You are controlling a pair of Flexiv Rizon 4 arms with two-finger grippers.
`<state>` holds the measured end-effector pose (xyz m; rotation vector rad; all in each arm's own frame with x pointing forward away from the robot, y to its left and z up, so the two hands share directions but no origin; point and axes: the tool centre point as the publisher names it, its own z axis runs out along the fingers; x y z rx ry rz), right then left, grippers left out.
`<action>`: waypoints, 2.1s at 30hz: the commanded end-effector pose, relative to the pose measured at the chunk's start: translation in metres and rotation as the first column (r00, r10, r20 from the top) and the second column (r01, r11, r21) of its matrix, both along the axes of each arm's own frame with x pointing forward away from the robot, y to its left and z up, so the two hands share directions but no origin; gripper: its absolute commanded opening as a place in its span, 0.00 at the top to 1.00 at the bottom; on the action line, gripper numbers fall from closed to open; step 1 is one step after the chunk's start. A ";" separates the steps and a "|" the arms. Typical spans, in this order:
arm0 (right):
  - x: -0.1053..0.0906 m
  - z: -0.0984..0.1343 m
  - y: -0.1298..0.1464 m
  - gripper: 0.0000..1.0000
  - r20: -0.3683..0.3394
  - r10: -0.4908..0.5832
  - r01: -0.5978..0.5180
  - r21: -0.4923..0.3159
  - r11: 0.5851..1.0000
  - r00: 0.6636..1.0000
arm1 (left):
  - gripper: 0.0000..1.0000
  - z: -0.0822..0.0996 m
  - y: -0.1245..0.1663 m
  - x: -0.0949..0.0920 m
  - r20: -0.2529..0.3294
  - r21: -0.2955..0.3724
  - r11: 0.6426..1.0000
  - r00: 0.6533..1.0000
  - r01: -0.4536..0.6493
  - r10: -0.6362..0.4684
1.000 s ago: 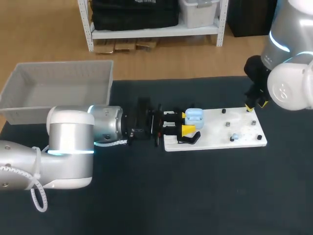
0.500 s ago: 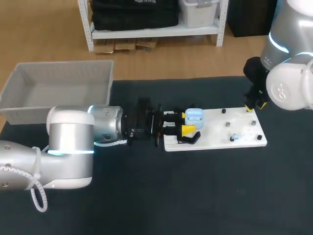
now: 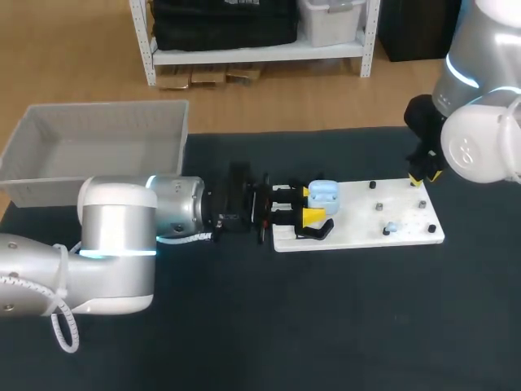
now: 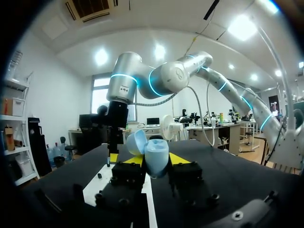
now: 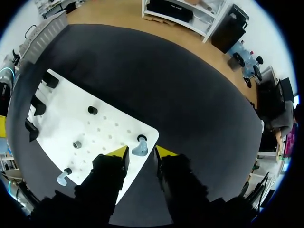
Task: Pick up each earbud case from the left stands, insert the matching earbuds, close the lid, and place the case in the box.
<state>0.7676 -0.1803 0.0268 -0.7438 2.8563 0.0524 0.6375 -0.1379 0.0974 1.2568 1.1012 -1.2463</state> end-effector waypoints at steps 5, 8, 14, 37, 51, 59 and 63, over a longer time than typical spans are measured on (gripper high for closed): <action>0.002 0.000 0.000 0.84 -0.004 0.003 -0.003 0.000 1.000 1.000 | 1.00 -0.001 0.000 0.000 0.001 -0.003 1.000 1.000 -0.001 0.001; 0.001 0.001 0.001 1.00 -0.004 0.005 -0.005 0.001 1.000 1.000 | 1.00 -0.001 0.000 0.000 0.001 -0.003 1.000 1.000 -0.001 0.001; -0.002 0.005 0.001 1.00 -0.001 0.007 -0.007 0.001 1.000 1.000 | 1.00 -0.001 0.000 0.000 0.001 -0.003 1.000 1.000 -0.001 0.001; -0.063 0.100 0.017 1.00 0.121 -0.167 0.179 -0.092 0.980 0.978 | 1.00 -0.001 0.000 0.000 0.001 -0.003 1.000 1.000 -0.001 0.001; -0.136 0.136 0.069 1.00 0.046 -0.384 0.385 -0.011 0.923 0.922 | 1.00 -0.001 0.000 0.000 0.001 -0.003 1.000 1.000 -0.001 0.001; -0.157 0.135 0.087 1.00 0.017 -0.362 0.362 0.004 0.932 0.932 | 1.00 -0.001 0.000 0.000 0.001 -0.003 1.000 1.000 -0.001 0.001; -0.157 0.135 0.087 1.00 0.017 -0.362 0.362 0.004 0.932 0.932 | 1.00 -0.001 0.000 0.000 0.001 -0.003 1.000 1.000 -0.001 0.001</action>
